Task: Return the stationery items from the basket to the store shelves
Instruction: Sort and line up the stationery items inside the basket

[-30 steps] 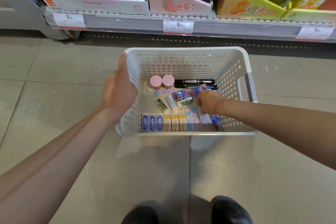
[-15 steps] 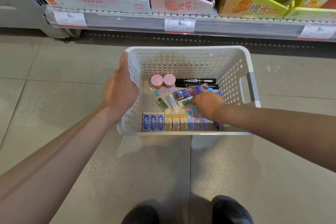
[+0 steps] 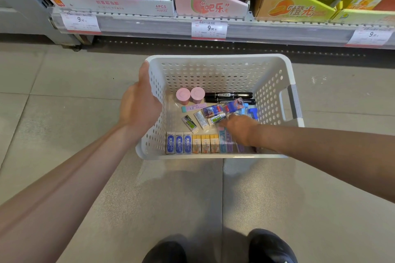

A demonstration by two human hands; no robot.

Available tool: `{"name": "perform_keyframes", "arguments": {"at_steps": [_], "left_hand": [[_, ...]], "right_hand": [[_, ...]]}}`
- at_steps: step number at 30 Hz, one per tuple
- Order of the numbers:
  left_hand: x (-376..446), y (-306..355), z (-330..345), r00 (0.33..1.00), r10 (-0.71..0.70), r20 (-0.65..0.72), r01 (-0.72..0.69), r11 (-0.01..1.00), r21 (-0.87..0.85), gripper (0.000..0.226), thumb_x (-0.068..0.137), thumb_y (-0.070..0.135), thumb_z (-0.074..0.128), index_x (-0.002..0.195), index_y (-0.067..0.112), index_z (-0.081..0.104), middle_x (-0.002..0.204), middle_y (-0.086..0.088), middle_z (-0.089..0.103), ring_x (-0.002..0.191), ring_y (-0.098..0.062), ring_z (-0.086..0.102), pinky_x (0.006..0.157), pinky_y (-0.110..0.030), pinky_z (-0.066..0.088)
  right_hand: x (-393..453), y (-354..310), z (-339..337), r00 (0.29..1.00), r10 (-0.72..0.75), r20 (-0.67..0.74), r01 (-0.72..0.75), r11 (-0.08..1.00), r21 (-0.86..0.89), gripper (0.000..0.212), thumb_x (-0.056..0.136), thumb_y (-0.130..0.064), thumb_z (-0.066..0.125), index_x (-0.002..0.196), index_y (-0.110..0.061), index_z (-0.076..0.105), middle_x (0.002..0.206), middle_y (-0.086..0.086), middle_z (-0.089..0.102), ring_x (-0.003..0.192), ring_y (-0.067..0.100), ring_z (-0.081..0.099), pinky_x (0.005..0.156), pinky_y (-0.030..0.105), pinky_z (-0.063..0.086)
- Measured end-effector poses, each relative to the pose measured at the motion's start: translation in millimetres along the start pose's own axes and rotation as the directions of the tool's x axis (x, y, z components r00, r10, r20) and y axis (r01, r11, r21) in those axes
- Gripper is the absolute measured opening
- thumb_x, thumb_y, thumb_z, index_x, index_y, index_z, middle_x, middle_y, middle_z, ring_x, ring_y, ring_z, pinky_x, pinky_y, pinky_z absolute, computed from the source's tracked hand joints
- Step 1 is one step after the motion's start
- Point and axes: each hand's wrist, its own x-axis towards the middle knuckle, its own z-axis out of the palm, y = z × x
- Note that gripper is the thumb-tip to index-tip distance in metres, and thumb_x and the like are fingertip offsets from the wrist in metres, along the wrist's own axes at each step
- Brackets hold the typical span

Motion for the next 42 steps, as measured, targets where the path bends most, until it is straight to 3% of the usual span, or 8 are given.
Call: {"name": "perform_keyframes", "arguments": {"at_steps": [6, 9, 14, 20, 24, 33, 37, 42], "left_hand": [[0, -1, 1, 1.0, -0.009, 0.0, 0.009, 1.0, -0.009, 0.07, 0.085, -0.004, 0.043, 0.147, 0.014, 0.014, 0.076, -0.006, 0.048, 0.055, -0.01, 0.042, 0.043, -0.025, 0.025], [0, -1, 1, 1.0, -0.008, -0.004, 0.008, 1.0, -0.007, 0.07, 0.085, -0.004, 0.043, 0.147, 0.014, 0.014, 0.072, -0.005, 0.048, 0.055, -0.011, 0.043, 0.043, -0.026, 0.025], [0, 0, 1, 1.0, -0.015, -0.005, 0.015, 1.0, -0.008, 0.07, 0.086, -0.003, 0.043, 0.147, 0.014, 0.014, 0.071, -0.004, 0.045, 0.053, -0.011, 0.042, 0.042, -0.026, 0.024], [1, 1, 0, 1.0, -0.016, -0.008, 0.016, 1.0, -0.001, 0.07, 0.085, -0.004, 0.042, 0.147, 0.013, 0.016, 0.068, -0.003, 0.044, 0.053, -0.014, 0.041, 0.041, -0.027, 0.024], [0, 3, -1, 1.0, -0.017, 0.002, 0.017, 1.0, -0.002, 0.069, 0.086, -0.004, 0.044, 0.147, 0.013, 0.015, 0.077, -0.008, 0.048, 0.053, -0.009, 0.04, 0.042, -0.023, 0.024], [0, 2, 1, 1.0, 0.001, 0.008, -0.001, 1.0, -0.002, 0.069, 0.087, -0.003, 0.044, 0.147, 0.013, 0.014, 0.075, -0.006, 0.046, 0.051, -0.009, 0.04, 0.041, -0.023, 0.024], [2, -1, 2, 1.0, -0.001, 0.009, 0.001, 1.0, -0.002, 0.069, 0.087, -0.003, 0.046, 0.147, 0.013, 0.014, 0.08, -0.008, 0.051, 0.054, -0.012, 0.044, 0.041, -0.023, 0.027], [2, -1, 3, 1.0, 0.001, 0.009, -0.001, 1.0, 0.003, 0.068, 0.087, -0.001, 0.046, 0.145, 0.014, 0.015, 0.083, -0.008, 0.052, 0.055, -0.012, 0.047, 0.041, -0.023, 0.03]], "right_hand": [[-6, -1, -4, 0.999, -0.038, 0.025, 0.037, 0.999, 0.034, 0.072, 0.084, 0.009, 0.055, 0.146, -0.016, 0.028, 0.137, 0.018, 0.041, 0.111, 0.029, 0.057, 0.082, 0.028, 0.048], [-3, 0, -2, 1.0, -0.03, 0.008, 0.029, 0.999, 0.028, 0.07, 0.084, 0.009, 0.053, 0.145, -0.015, 0.027, 0.139, 0.019, 0.04, 0.111, 0.03, 0.057, 0.08, 0.028, 0.048], [-1, 2, 3, 1.0, -0.024, 0.02, 0.022, 0.996, 0.089, 0.075, 0.08, 0.007, 0.06, 0.144, -0.013, 0.026, 0.145, 0.022, 0.031, 0.116, 0.035, 0.054, 0.09, 0.037, 0.05], [3, 1, 9, 1.0, -0.005, -0.001, 0.005, 0.996, 0.086, 0.078, 0.079, 0.009, 0.06, 0.145, -0.012, 0.025, 0.148, 0.024, 0.023, 0.115, 0.035, 0.056, 0.086, 0.035, 0.052], [-1, -2, 7, 1.0, -0.013, 0.001, 0.013, 0.996, 0.089, 0.075, 0.08, 0.007, 0.06, 0.144, -0.01, 0.025, 0.146, 0.024, 0.026, 0.115, 0.032, 0.056, 0.087, 0.029, 0.049], [-11, -4, -1, 0.998, -0.053, 0.028, 0.051, 0.997, 0.06, 0.064, 0.083, 0.006, 0.057, 0.14, -0.006, 0.03, 0.133, 0.019, 0.04, 0.114, 0.029, 0.053, 0.085, 0.026, 0.046], [-9, -2, -2, 0.996, -0.068, 0.053, 0.065, 0.996, 0.057, 0.061, 0.085, 0.007, 0.055, 0.139, -0.008, 0.033, 0.128, 0.017, 0.043, 0.106, 0.026, 0.056, 0.075, 0.023, 0.043], [-5, 0, -8, 0.997, -0.043, 0.066, 0.042, 0.999, 0.023, 0.046, 0.087, -0.003, 0.053, 0.131, -0.013, 0.045, 0.121, 0.011, 0.052, 0.105, 0.025, 0.057, 0.075, 0.03, 0.05]]}}
